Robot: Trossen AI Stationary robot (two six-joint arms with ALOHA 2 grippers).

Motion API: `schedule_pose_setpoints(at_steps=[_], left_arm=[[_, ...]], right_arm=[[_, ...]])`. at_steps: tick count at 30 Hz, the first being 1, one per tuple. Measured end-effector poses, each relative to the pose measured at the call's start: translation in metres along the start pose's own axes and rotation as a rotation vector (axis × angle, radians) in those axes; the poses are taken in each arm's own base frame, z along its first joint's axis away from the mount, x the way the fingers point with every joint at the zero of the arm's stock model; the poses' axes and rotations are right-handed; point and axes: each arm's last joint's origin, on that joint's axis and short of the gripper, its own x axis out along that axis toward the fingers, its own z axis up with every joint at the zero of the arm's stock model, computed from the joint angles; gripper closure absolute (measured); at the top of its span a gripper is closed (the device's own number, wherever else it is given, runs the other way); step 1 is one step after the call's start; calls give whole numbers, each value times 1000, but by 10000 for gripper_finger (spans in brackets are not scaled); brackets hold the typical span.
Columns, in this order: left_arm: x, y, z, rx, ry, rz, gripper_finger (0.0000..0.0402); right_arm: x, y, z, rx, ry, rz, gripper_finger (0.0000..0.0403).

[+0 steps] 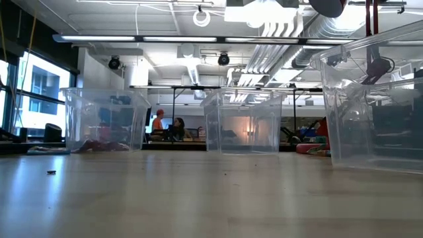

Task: Sort candy
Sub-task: Put the purple candy into the top left transparent bin

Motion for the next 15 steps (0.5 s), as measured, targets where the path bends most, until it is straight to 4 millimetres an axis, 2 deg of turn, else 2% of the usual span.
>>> schedule_pose_setpoints(at_steps=[10,13,15], left_arm=[[6,7,-8,28,13,1,181],[6,7,-8,55,21,-1,203],[6,7,-9,67,28,-2,236]], right_arm=[[5,-6,-8,6,35,-16,401],[6,-7,-7,10,22,-19,388],[6,-7,-7,28,13,-49,374]])
